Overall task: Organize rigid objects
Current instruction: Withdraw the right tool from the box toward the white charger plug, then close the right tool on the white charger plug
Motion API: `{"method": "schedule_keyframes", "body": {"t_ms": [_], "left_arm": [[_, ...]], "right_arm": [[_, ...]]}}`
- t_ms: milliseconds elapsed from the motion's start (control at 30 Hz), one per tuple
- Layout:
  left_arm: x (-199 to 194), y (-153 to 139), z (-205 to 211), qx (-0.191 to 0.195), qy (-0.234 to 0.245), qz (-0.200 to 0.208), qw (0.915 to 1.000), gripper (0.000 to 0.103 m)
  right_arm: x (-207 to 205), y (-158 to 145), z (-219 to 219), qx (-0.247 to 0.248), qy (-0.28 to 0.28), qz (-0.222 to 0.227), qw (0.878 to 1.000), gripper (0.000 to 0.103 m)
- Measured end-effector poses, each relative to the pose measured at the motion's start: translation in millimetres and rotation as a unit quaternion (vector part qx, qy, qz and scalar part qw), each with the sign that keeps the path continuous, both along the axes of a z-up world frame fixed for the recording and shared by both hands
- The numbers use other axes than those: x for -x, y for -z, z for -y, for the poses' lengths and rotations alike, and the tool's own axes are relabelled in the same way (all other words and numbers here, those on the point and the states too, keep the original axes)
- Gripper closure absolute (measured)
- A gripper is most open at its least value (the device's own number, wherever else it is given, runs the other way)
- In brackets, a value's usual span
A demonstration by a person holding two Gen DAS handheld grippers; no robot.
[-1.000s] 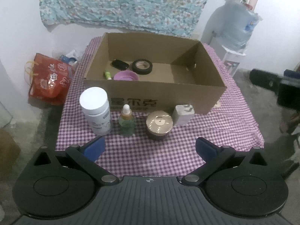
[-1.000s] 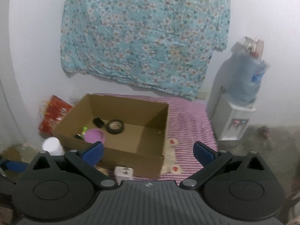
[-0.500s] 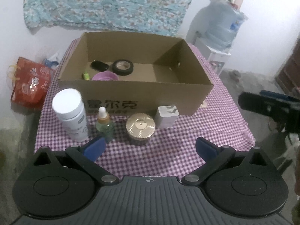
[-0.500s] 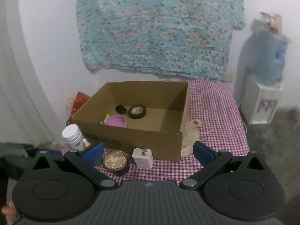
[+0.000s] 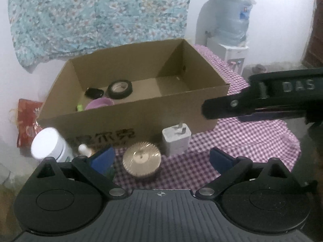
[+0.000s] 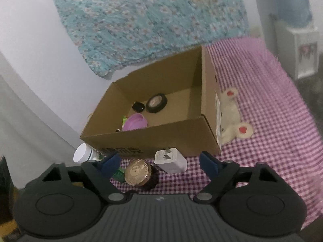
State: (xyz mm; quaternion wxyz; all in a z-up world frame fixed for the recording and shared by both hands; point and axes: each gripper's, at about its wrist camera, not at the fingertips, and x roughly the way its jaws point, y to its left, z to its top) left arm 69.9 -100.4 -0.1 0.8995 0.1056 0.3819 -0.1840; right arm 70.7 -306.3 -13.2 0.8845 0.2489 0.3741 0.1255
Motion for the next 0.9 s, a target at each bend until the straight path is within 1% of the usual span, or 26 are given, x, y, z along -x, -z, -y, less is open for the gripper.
{"method": "schedule_keyframes", "body": {"t_ms": [33,100,133,200,233,300,333,467,533,600,667,900], "left_arm": [[-4,2,3,-0.005,0.0,0.0,1.0,0.008],[-10,6,9,-0.01,0.002,0.001,0.9999,0.015],[-13,8,11,-0.011,0.004,0.0,0.9999,0.018],[-20,13,17,-0.014,0.01,-0.006,0.9998,0.027],[-24,15,20,-0.017,0.012,-0.01,0.9997,0.028],[-30,21,24,-0.021,0.012,-0.023,0.9994,0.037],[-33,23,25,-0.02,0.013,-0.031,0.9992,0.039],[-44,27,26,-0.004,0.015,-0.054,0.9984,0.041],[-48,29,28,-0.008,0.016,-0.059,0.9981,0.043],[-50,30,30,-0.011,0.021,-0.066,0.9976,0.046],[-52,32,34,-0.012,0.029,-0.075,0.9967,0.048],[-54,35,41,-0.014,0.037,-0.083,0.9957,0.048]], "right_arm": [[-5,5,2,-0.008,0.001,-0.006,1.0,0.023],[-12,15,5,-0.023,0.004,-0.02,1.0,0.031],[-17,20,6,-0.031,0.004,-0.027,0.999,0.032],[-24,30,7,-0.043,0.004,-0.037,0.998,0.037],[-27,33,7,-0.047,0.003,-0.041,0.998,0.038],[-32,40,8,-0.056,0.003,-0.049,0.997,0.04],[-35,42,7,-0.06,0.002,-0.052,0.997,0.04],[-40,47,6,-0.073,-0.004,-0.057,0.996,0.045],[-43,49,4,-0.075,-0.008,-0.057,0.995,0.046],[-48,52,4,-0.079,-0.011,-0.06,0.995,0.05],[-51,55,2,-0.082,-0.011,-0.066,0.994,0.052],[-59,64,1,-0.098,-0.007,-0.089,0.991,0.063]]}}
